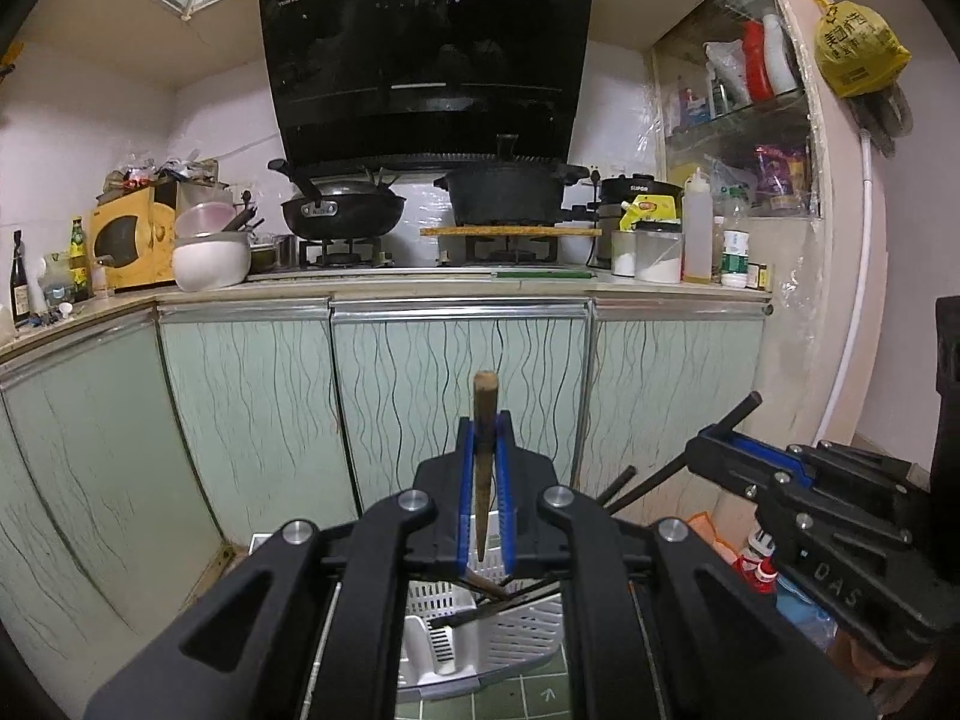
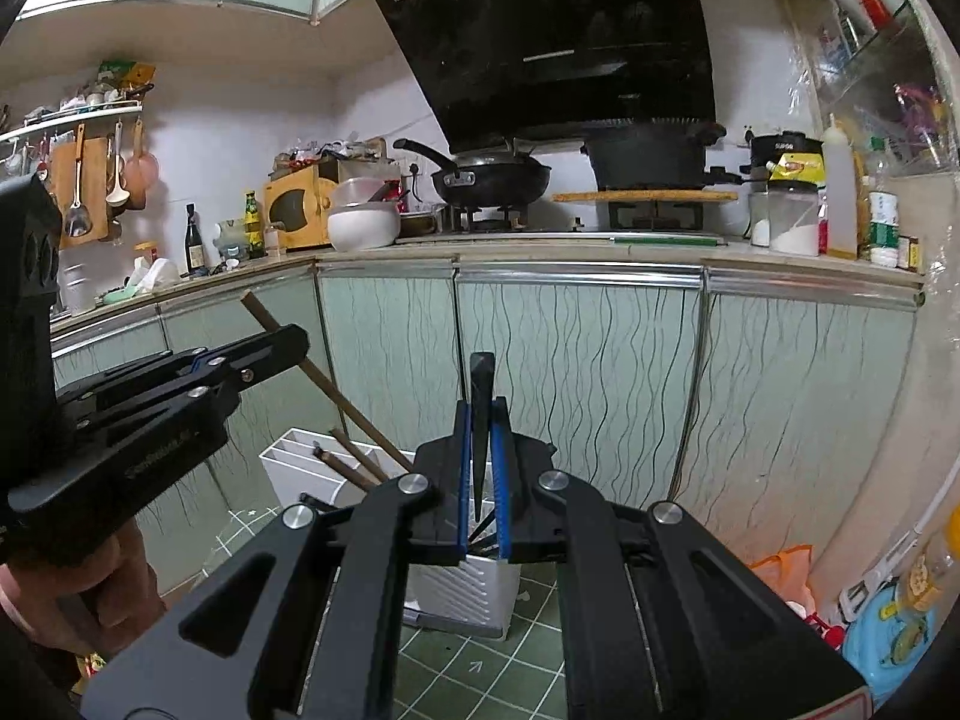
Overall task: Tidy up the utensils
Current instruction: 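Lower both chopsticks into the holder and open both tools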
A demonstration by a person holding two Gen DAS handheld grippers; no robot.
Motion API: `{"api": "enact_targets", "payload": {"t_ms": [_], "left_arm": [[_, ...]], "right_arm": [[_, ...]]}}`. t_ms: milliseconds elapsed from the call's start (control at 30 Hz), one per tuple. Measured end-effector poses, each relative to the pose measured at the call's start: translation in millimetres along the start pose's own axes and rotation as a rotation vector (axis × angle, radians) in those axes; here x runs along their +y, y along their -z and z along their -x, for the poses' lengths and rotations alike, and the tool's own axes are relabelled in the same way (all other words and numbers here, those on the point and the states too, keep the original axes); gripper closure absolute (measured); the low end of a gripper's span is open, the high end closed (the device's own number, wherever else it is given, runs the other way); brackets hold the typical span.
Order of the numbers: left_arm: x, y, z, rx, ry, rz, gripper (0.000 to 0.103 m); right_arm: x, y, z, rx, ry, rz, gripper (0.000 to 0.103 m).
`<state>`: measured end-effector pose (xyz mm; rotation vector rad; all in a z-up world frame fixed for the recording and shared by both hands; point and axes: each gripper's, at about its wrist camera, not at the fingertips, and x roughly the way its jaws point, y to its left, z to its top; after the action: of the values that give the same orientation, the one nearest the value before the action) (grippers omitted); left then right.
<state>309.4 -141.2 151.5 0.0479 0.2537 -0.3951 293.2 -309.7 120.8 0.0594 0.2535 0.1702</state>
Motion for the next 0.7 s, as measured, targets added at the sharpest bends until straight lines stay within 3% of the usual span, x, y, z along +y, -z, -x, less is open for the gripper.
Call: {"api": "enact_targets", "payload": {"t_ms": [367, 700], "left_arm": [[8.6, 15.1, -28.8, 0.028, 0.005, -0.017, 0.095], [11.4, 10.1, -20.9, 0.064, 0.056, -0.003, 0.095]], "right_arm": [[-10.1, 14.5, -37.7, 0.038, -0.015, 0.001, 0.097], [-11.7, 16.0, -38.6, 0.058, -0.029, -0.021, 0.097]]}}
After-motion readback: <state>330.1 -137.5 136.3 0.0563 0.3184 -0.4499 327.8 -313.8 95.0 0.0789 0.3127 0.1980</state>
